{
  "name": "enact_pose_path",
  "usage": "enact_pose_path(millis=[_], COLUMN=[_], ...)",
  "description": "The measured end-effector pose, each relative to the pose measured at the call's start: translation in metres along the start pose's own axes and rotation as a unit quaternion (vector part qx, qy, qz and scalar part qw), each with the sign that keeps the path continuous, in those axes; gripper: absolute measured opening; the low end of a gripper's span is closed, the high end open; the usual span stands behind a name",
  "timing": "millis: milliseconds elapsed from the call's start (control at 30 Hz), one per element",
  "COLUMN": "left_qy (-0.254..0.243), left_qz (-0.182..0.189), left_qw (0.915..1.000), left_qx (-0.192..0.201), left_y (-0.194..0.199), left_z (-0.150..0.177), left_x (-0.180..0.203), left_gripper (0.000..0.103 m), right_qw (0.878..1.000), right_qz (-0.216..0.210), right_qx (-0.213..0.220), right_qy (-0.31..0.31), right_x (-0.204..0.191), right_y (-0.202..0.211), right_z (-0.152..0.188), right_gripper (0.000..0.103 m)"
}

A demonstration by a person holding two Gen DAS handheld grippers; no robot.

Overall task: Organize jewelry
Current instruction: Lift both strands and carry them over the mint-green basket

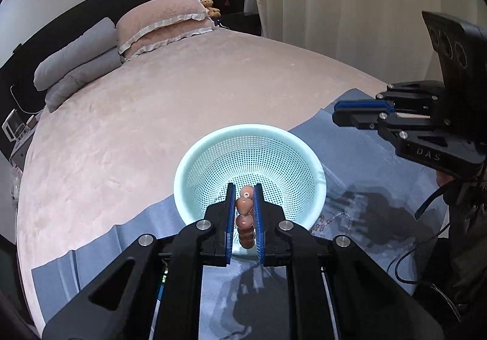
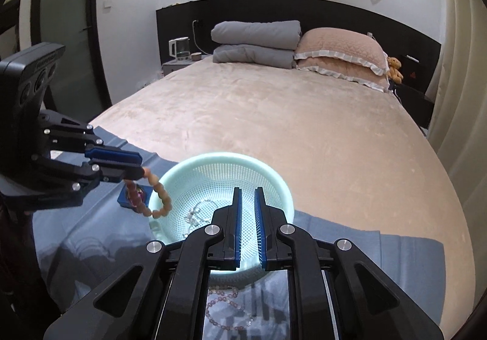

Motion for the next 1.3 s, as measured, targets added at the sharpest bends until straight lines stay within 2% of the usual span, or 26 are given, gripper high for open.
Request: enact_pose_path(millis=[33,67,100,133,267,400,467,567,633,733,867,1100,1300], left_qy=[0.002,0.004,0.005,0.006,0.006,0.000,-0.002,-0.001,0.002,0.007,0.010,0.008,0.009], left_qz=[0.000,-0.002,-0.002,-0.003,-0.004,-0.004,-0.003,-0.006,-0.006,-0.007,-0.006,-0.006,-0.003], left_qw=[1.0000,1.0000,1.0000,1.0000,1.0000,1.0000,1.0000,1.0000,1.0000,1.0000,0.9999,0.9999,0.9999], left_qx=[-0.001,-0.003,-0.004,-0.004,0.001,0.004,0.005,0.003,0.002,0.002,0.003,0.007,0.008], left_y=[0.000,0.000,0.001,0.002,0.012,0.024,0.028,0.033,0.034,0.036,0.039,0.043,0.045], left_z=[0.002,0.003,0.003,0.003,0.002,0.004,0.005,0.007,0.008,0.008,0.008,0.006,0.007], left_x=[0.000,-0.001,-0.001,-0.002,0.001,0.008,0.010,0.012,0.012,0.012,0.012,0.015,0.015], left_gripper=[0.012,0.012,0.012,0.012,0.012,0.012,0.012,0.012,0.012,0.012,0.012,0.012,0.012], right_qw=[1.000,1.000,1.000,0.999,0.995,0.989,0.985,0.987,0.985,0.984,0.985,0.994,0.999], right_qz=[-0.007,-0.009,0.001,0.011,0.013,0.032,0.025,0.052,0.036,0.013,-0.010,-0.014,-0.006], right_qx=[-0.007,-0.015,-0.024,-0.030,-0.087,-0.108,-0.124,-0.117,-0.123,-0.132,-0.108,-0.046,-0.007], right_qy=[-0.003,-0.005,-0.008,-0.006,-0.040,-0.093,-0.120,-0.102,-0.120,-0.123,-0.136,-0.097,-0.049], right_x=[0.000,-0.001,0.000,-0.001,-0.004,0.006,0.008,0.004,0.004,-0.001,-0.003,-0.011,-0.017], right_y=[-0.003,-0.006,-0.009,-0.012,-0.038,-0.061,-0.074,-0.076,-0.074,-0.070,-0.045,0.009,0.040], right_z=[0.011,0.023,0.039,0.054,0.118,0.155,0.169,0.174,0.173,0.171,0.157,0.096,0.041], right_gripper=[0.023,0.055,0.071,0.081,0.080,0.075,0.054,0.044,0.004,0.003,0.003,0.003,0.003])
Point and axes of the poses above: each gripper's, at about its wrist camera, not at the fingertips, and y roughly against the way its jaws point, x to its right, z to its underside, the point moved 8 cm from there along -y, roughly the way its jaws point, and after that the axes turned 1 degree about -x, right-handed, at the moved point
